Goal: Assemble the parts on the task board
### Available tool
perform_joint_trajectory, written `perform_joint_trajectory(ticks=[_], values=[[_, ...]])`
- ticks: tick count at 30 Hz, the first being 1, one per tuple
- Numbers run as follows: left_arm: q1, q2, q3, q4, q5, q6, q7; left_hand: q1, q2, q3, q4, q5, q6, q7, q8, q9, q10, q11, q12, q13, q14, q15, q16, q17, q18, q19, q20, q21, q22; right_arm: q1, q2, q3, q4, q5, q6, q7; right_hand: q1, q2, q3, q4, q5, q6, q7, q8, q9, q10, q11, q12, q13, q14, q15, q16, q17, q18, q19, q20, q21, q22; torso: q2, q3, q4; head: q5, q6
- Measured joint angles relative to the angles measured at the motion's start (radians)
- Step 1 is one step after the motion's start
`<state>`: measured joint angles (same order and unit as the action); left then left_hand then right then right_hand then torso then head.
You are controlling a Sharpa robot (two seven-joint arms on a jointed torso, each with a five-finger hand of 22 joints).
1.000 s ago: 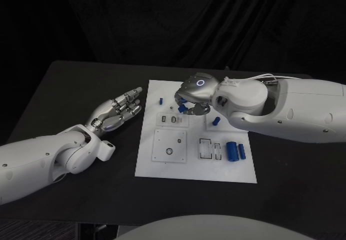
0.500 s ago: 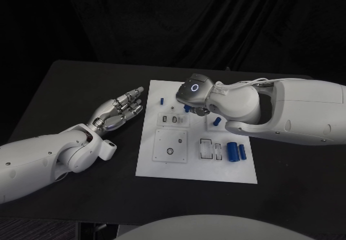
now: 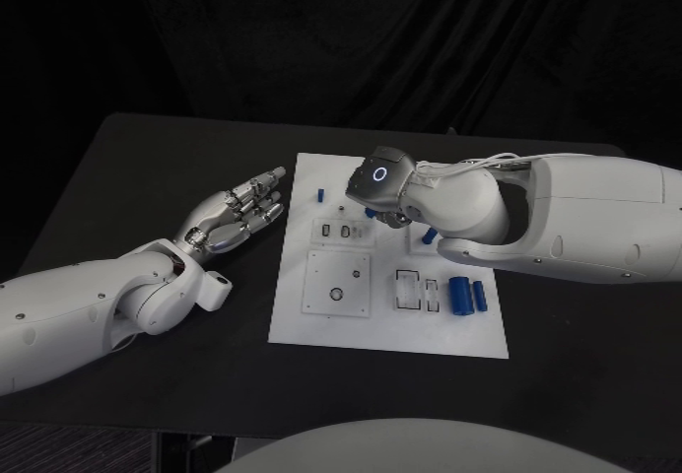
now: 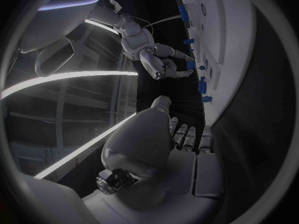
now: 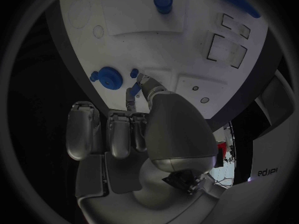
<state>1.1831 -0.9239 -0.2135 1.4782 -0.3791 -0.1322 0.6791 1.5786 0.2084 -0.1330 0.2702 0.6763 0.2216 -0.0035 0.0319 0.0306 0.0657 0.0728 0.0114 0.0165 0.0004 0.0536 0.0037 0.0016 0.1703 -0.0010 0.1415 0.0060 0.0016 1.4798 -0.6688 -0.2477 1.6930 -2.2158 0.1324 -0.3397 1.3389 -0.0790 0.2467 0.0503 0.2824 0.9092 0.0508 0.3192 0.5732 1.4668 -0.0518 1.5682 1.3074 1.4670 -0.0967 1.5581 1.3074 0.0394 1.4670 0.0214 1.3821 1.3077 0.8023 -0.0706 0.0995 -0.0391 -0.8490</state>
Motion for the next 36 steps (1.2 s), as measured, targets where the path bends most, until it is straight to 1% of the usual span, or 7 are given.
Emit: perform_joint_trajectory(ticks=[8, 23, 24, 30, 31, 34, 36], values=[[0.0, 0.001, 0.0, -0.001, 0.0, 0.002, 0.0, 0.0, 0.0, 0.0, 0.0, 0.0, 0.0, 0.0, 0.0, 0.0, 0.0, 0.0, 0.0, 0.0, 0.0, 0.0, 0.0, 0.0, 0.0, 0.0, 0.0, 0.0, 0.0, -0.01, 0.005, 0.0, -0.013, 0.022, -0.002, 0.007, -0.013, 0.003, 0.003, -0.005, -0.001, 0.0, 0.0, -0.012, 0.0, 0.0, 0.0, 0.0, 0.0, 0.0, 0.0, 0.0, 0.0, 0.0, 0.0, 0.0, 0.0, 0.0, 0.001, 0.0012, -0.0009, 0.004, -0.007], [0.0, 0.002, 0.0, -0.002, 0.0, 0.005, 0.0, 0.0, 0.0, 0.003, -0.003, 0.0, 0.0, 0.0, 0.0, 0.0, 0.001, 0.001, 0.0, 0.0, 0.0, 0.0, 0.0, -0.001, 0.0, 0.0, 0.0, 0.0, 0.0, -0.019, 0.015, 0.0, -0.016, 0.068, -0.019, 0.032, -0.013, 0.003, 0.013, -0.015, -0.001, 0.0, 0.0, -0.031, 0.008, 0.0, 0.0, 0.0, 0.0, 0.0, 0.0, 0.0, 0.0, 0.0, 0.0, 0.0, -0.004, 0.0, 0.001, 0.0012, -0.0012, 0.005, -0.014], [0.0, 0.002, 0.0, -0.002, 0.0, 0.005, 0.0, 0.0, 0.0, 0.003, -0.003, 0.0, 0.0, 0.0, 0.0, 0.0, -0.001, 0.006, 0.0, 0.0, 0.0, 0.0, 0.0, -0.001, 0.0, 0.0, 0.0, 0.0, 0.0, -0.02, 0.015, 0.0, -0.016, 0.07, -0.019, 0.033, -0.017, -0.001, 0.013, -0.015, -0.001, 0.001, -0.002, -0.034, 0.008, 0.0, 0.0, 0.0, 0.0, 0.0, 0.0, 0.0, 0.0, 0.0, 0.0, 0.0, -0.004, 0.0, 0.001, 0.0012, -0.0012, 0.006, -0.014], [0.0, 0.003, 0.0, -0.003, 0.0, 0.007, 0.0, 0.0, 0.0, 0.005, -0.005, 0.0, 0.0, 0.0, 0.0, 0.0, -0.001, 0.006, 0.0, 0.0, -0.003, 0.002, 0.0, -0.001, 0.0, 0.0, 0.0, 0.0, -0.001, -0.021, 0.016, 0.0, -0.016, 0.076, -0.019, 0.036, -0.022, -0.007, 0.016, -0.018, -0.001, 0.011, -0.014, -0.048, 0.01, 0.0, 0.0, 0.0, 0.0, 0.0, 0.0, -0.006, 0.0, 0.0, 0.0, 0.0, -0.013, 0.0, 0.0, 0.001, -0.0012, 0.007, -0.016], [0.0, 0.004, 0.0, -0.003, 0.0, 0.007, 0.0, 0.0, 0.0, 0.005, -0.005, 0.0, 0.0, 0.0, 0.0, 0.0, -0.001, 0.006, 0.0, 0.0, -0.003, 0.003, 0.0, -0.001, 0.0, 0.0, 0.0, 0.0, -0.001, -0.021, 0.016, 0.0, -0.016, 0.077, -0.019, 0.036, -0.022, -0.007, 0.016, -0.018, -0.001, 0.009, -0.016, -0.052, 0.036, 0.0, 0.0, 0.0, 0.0, 0.0, 0.0, -0.006, 0.0, 0.0, 0.0, 0.0, -0.015, 0.0, 0.0, 0.0009, -0.0012, 0.007, -0.016], [0.0, 0.004, 0.0, -0.004, 0.0, 0.007, 0.0, 0.0, 0.0, 0.005, -0.005, 0.0, 0.0, 0.0, 0.0, 0.0, -0.001, 0.006, 0.0, 0.0, -0.004, 0.004, 0.0, -0.001, 0.0, 0.0, 0.0, 0.0, -0.001, -0.021, 0.017, 0.0, -0.016, 0.078, -0.018, 0.036, -0.025, -0.01, 0.018, -0.021, -0.001, 0.009, -0.016, -0.059, 0.037, 0.0, 0.0, 0.0, 0.0, 0.0, 0.0, -0.006, 0.0, 0.0, 0.0, 0.0, -0.015, 0.0, 0.0, 0.0009, -0.0012, 0.007, -0.017], [0.0, 0.005, 0.0, -0.005, 0.0, 0.008, 0.0, 0.0, 0.0, 0.005, -0.005, 0.0, 0.0, 0.0, 0.0, 0.0, -0.001, 0.006, 0.0, 0.0, -0.004, 0.004, 0.0, -0.001, 0.0, 0.0, 0.0, 0.0, -0.001, -0.021, 0.017, 0.0, -0.016, 0.079, -0.018, 0.036, -0.028, -0.012, 0.02, -0.023, -0.001, 0.008, -0.023, -0.069, 0.052, 0.0, 0.0, 0.0, 0.0, 0.0, 0.0, -0.01, 0.0, 0.0, 0.0, 0.0, -0.021, 0.0, 0.0, 0.0009, -0.0012, 0.006, -0.017]])
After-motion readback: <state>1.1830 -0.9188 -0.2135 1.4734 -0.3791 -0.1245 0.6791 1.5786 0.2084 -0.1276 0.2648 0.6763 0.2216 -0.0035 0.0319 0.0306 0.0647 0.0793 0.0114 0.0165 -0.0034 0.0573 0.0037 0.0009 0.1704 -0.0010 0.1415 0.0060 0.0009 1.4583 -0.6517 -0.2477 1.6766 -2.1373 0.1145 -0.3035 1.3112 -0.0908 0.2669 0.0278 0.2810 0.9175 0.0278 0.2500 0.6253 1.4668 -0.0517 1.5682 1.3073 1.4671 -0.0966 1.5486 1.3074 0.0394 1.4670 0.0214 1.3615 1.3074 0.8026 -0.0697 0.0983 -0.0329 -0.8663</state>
